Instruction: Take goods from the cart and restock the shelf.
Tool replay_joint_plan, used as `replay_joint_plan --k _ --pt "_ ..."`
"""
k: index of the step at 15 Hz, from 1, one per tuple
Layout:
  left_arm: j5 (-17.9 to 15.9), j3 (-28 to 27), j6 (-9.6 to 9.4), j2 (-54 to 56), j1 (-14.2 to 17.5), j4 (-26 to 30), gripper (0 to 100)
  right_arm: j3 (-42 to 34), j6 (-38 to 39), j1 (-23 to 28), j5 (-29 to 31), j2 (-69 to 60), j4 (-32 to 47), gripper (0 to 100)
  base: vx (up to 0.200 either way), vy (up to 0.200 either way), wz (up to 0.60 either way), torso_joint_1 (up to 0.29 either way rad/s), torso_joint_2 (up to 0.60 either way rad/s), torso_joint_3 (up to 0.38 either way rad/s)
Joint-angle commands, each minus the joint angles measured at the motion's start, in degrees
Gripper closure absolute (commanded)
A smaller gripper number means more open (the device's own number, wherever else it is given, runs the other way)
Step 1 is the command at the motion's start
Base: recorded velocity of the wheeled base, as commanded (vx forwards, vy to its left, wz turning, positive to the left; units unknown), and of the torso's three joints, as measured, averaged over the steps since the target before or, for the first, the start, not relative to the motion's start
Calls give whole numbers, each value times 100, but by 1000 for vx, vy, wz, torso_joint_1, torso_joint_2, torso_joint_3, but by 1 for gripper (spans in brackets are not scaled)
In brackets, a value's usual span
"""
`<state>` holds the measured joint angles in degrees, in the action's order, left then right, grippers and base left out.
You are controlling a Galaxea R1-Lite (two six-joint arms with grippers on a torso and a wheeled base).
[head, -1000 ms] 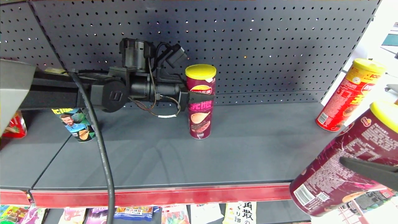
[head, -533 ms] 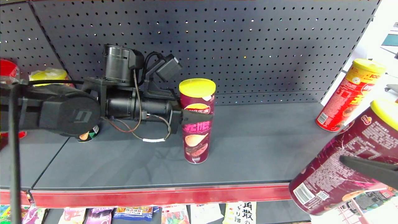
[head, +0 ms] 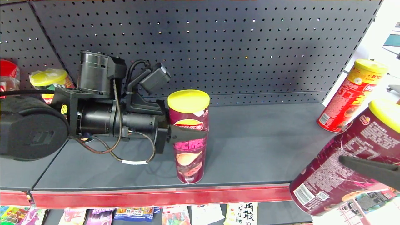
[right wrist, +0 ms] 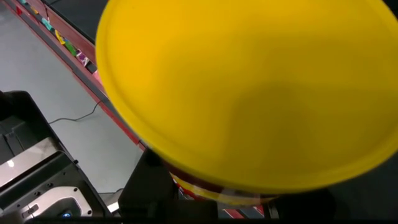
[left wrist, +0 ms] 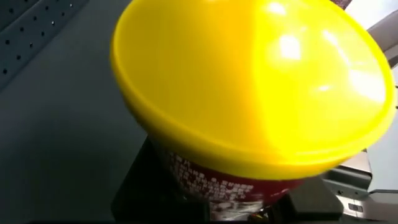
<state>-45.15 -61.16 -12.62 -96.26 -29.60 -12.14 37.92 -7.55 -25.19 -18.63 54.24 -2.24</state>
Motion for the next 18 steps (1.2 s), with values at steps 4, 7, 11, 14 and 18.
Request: replay_joint_plan --k 4,7,11,14,18 --pt "-2 183 -4 177 -2 -16 100 4 -1 -4 -1 17 -4 100 0 0 0 0 0 0" --pt "-2 333 -13 186 -2 -104 100 13 -1 -4 -9 43 -4 100 0 0 0 0 0 0" --pt "42 596 84 213 -2 -535 0 347 -10 -13 -27 342 -4 100 0 0 0 0 0 0" --pt "288 825 286 511 7 -535 0 804 -28 -171 -36 843 -22 100 0 0 0 0 0 0" --pt "560 1229 436 1004 77 -535 0 1437 -36 -470 -36 1792 -75 100 0 0 0 0 0 0"
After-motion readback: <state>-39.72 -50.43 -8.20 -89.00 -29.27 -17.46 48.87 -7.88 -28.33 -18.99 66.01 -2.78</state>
